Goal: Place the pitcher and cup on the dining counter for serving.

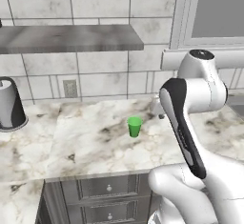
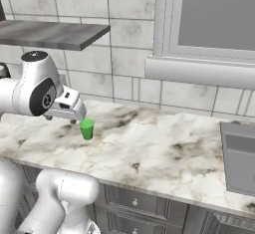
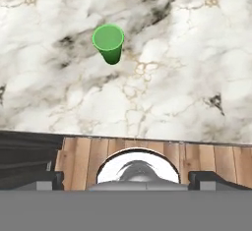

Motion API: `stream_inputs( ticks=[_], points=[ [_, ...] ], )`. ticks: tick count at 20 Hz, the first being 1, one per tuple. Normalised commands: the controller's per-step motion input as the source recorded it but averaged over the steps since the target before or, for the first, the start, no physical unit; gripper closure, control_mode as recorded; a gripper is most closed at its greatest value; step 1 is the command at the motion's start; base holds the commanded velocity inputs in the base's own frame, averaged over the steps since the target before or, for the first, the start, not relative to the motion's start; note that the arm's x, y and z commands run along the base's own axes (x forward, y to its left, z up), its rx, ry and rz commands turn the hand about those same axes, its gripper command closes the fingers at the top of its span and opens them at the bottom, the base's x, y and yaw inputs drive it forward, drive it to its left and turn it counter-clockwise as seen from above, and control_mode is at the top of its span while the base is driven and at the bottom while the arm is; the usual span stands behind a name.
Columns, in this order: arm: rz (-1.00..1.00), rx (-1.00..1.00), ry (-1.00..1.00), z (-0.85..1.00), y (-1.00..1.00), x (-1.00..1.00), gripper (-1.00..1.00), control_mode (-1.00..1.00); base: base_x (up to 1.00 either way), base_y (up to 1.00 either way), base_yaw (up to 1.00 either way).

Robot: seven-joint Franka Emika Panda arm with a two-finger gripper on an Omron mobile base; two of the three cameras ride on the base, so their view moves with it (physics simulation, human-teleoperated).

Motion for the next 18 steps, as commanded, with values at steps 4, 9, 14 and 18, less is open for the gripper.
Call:
stream_inputs(
  ticks=[4,9,14,18],
  points=[
    [0.00,0.00,0.08,-0.41,0.01,0.90,-1.00,-1.00,0.00,0.00,0.00],
    [0.00,0.01,0.00,-0.56,-0.04,0.80,-1.00,-1.00,0.00,0.00,0.00],
    [0.00,0.02,0.00,-0.61,0.00,0.63,-1.00,-1.00,0.00,0.00,0.00],
    [0.00,0.01,0.01,-0.57,0.00,0.70,-1.00,-1.00,0.00,0.00,0.00]
  ],
)
